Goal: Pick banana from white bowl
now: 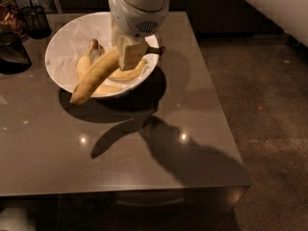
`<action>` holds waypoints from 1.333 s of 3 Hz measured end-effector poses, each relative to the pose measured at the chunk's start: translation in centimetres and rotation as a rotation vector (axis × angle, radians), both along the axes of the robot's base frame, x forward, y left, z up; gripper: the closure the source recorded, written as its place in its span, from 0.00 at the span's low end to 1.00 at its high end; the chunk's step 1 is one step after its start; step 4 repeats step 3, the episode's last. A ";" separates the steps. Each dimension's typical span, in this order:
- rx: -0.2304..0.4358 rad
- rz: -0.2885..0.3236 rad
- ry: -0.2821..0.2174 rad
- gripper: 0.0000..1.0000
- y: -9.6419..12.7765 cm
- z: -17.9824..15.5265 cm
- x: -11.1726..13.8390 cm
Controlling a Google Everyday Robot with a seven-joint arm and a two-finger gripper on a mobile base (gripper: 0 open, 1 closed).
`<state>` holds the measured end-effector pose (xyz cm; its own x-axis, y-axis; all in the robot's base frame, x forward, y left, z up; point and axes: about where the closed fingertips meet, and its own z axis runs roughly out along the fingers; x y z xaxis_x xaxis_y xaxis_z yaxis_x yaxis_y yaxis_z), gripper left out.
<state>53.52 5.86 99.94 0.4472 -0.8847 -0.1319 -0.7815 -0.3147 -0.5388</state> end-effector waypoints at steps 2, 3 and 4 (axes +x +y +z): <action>-0.008 -0.131 0.088 1.00 0.1 -1.7 -4.2; -0.008 -0.131 0.088 1.00 0.1 -1.7 -4.2; -0.008 -0.131 0.088 1.00 0.1 -1.7 -4.2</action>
Offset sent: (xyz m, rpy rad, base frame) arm -0.0544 -0.0026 -0.0322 -0.0124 0.1293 -0.1815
